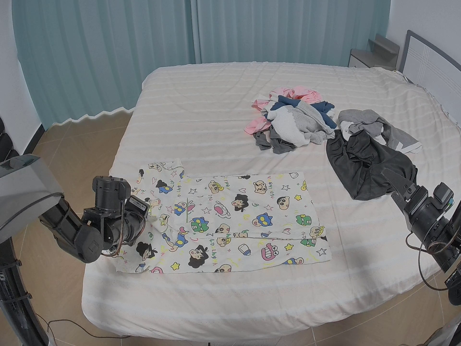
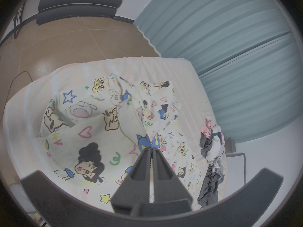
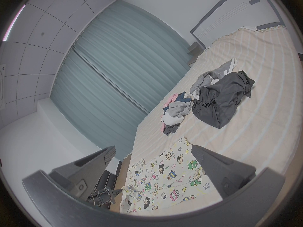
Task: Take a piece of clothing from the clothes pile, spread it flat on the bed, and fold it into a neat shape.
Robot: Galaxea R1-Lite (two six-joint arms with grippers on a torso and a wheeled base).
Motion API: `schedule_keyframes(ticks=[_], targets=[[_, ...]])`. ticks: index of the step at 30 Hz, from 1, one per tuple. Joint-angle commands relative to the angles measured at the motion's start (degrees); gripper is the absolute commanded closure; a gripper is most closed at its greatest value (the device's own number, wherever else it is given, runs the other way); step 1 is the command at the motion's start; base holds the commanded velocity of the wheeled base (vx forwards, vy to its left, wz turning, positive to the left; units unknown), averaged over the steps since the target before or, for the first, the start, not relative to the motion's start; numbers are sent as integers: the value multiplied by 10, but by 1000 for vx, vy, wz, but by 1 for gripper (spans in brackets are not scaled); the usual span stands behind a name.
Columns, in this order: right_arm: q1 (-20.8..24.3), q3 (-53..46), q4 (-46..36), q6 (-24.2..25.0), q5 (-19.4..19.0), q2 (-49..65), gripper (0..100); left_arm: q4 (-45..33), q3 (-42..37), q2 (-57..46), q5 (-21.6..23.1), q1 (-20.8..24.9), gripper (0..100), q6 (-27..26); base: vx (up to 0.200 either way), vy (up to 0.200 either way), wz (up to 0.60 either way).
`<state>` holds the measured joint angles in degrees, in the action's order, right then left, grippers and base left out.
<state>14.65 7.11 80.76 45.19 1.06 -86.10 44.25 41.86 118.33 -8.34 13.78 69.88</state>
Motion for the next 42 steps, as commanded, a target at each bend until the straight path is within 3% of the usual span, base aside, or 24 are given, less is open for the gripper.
schedule_keyframes(ticks=[1,15,30,42], targets=[[-1,0,0,0,0,3,0,-1,7,-28,-6,1,100,-6,0,0,0],[-1,0,0,0,0,8,0,-50,-20,-47,-84,50,100,-28,0,0,0],[0,1,-2,0,0,19,0,-49,-102,-49,-87,88,100,-12,0,0,0],[0,0,-2,-1,0,21,0,-48,-116,-33,-81,109,100,14,0,0,0]])
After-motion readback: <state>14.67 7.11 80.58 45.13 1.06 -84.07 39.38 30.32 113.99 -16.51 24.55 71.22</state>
